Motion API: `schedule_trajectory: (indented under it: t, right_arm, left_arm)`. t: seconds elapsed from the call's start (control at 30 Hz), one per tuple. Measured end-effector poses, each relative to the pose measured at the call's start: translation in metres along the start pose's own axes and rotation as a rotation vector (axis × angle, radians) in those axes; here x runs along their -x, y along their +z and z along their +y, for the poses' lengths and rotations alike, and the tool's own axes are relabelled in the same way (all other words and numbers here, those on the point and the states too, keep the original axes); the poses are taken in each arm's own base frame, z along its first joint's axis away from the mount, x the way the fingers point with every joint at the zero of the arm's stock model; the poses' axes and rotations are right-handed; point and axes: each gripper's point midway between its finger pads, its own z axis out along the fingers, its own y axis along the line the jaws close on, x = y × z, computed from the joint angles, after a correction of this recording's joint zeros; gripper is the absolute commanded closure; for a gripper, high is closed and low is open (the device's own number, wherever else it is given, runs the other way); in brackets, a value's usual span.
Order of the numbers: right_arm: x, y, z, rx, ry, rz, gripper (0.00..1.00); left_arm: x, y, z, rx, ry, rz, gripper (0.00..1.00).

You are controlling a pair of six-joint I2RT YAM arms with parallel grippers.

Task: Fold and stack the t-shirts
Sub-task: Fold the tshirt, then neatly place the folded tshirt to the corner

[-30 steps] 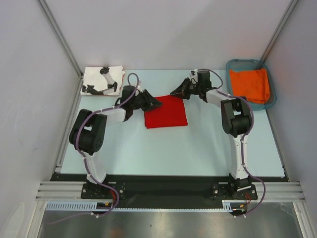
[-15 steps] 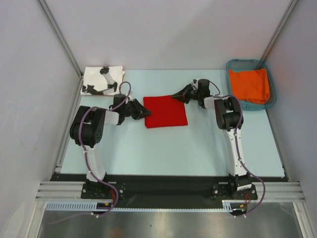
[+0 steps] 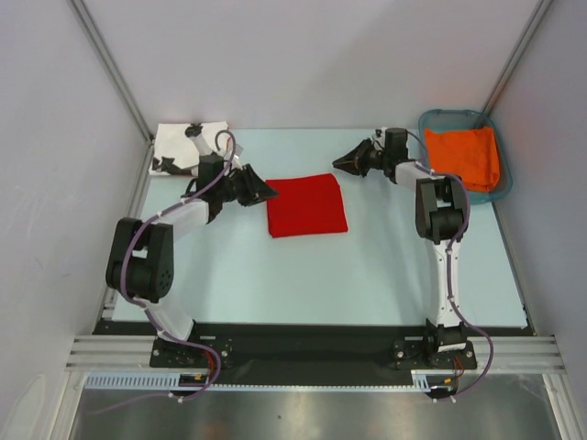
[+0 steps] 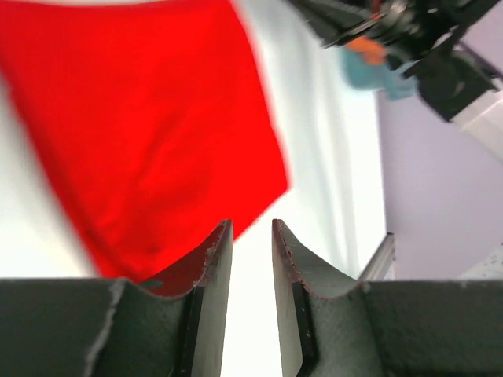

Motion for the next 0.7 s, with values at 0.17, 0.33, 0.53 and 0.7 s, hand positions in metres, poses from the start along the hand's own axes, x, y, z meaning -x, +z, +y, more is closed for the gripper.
schedule_trajectory:
  t: [0.17, 0.33, 0.53, 0.7]
  right_arm:
    - [-0.038, 0.001, 0.037, 0.055, -0.052, 0.037, 0.81]
    - [-0.082, 0.028, 0.021, 0.068, -0.017, 0.107, 0.81]
    - [-0.081, 0.033, -0.025, 0.020, 0.047, 0.110, 0.81]
    - [-0.059, 0.007, -0.041, -0.039, 0.012, 0.086, 0.72]
  left_arm:
    - [-0.016, 0.005, -0.020, -0.100, -0.008, 0.011, 0.71]
    - [-0.075, 0.021, 0.037, -0.021, -0.149, 0.150, 0.71]
    - [-0.081, 0.017, 0.055, -0.027, -0.162, 0.180, 0.72]
    - [-0.090, -0.021, 0.069, 0.014, -0.221, 0.151, 0.70]
